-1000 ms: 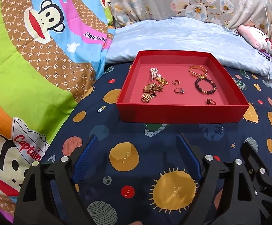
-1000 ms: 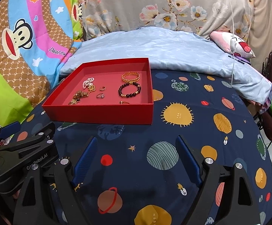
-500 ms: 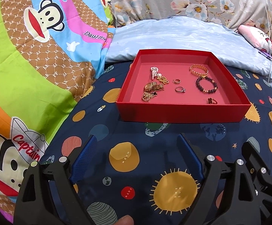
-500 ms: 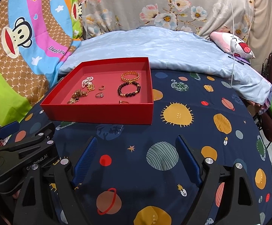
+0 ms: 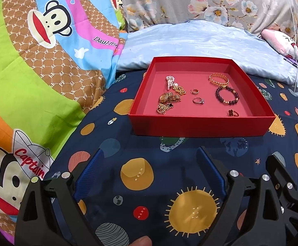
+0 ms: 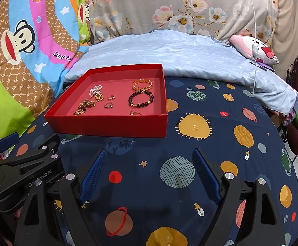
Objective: Organize jewelry
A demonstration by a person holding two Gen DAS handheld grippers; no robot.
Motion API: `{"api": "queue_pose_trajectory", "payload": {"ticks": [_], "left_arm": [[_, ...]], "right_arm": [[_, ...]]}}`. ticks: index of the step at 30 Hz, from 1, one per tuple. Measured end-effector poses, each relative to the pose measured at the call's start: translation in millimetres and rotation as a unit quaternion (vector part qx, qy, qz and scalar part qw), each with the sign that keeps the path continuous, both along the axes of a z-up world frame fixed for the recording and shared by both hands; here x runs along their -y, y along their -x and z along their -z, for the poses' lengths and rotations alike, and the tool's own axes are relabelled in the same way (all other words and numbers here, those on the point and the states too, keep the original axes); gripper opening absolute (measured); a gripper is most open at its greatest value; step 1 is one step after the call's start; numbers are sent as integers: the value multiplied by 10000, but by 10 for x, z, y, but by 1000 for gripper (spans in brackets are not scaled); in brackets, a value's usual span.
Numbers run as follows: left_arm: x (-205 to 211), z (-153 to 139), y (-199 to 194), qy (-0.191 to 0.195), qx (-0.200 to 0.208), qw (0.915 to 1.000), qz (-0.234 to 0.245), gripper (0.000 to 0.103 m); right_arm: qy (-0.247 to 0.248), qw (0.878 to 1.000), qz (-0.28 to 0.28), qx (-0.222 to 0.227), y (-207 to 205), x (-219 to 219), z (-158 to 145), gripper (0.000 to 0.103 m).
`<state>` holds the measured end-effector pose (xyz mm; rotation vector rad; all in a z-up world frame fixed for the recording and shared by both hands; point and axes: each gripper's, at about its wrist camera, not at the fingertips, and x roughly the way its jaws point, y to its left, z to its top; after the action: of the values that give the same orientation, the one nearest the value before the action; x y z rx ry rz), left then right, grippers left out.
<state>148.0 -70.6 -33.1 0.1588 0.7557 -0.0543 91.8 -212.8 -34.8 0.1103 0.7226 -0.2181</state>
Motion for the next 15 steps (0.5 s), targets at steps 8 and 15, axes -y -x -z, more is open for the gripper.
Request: {"api": "queue_pose_trajectory", "payload": {"ticks": [8, 15], "left_arm": [[-2, 0, 0, -15, -28, 10000, 24, 89], [10, 7, -5, -42, -47, 10000, 43, 89]], "right_arm": [[24, 10000, 14, -5, -14, 20, -5, 84], [41, 10000, 7, -4, -16, 30, -8, 84]]}}
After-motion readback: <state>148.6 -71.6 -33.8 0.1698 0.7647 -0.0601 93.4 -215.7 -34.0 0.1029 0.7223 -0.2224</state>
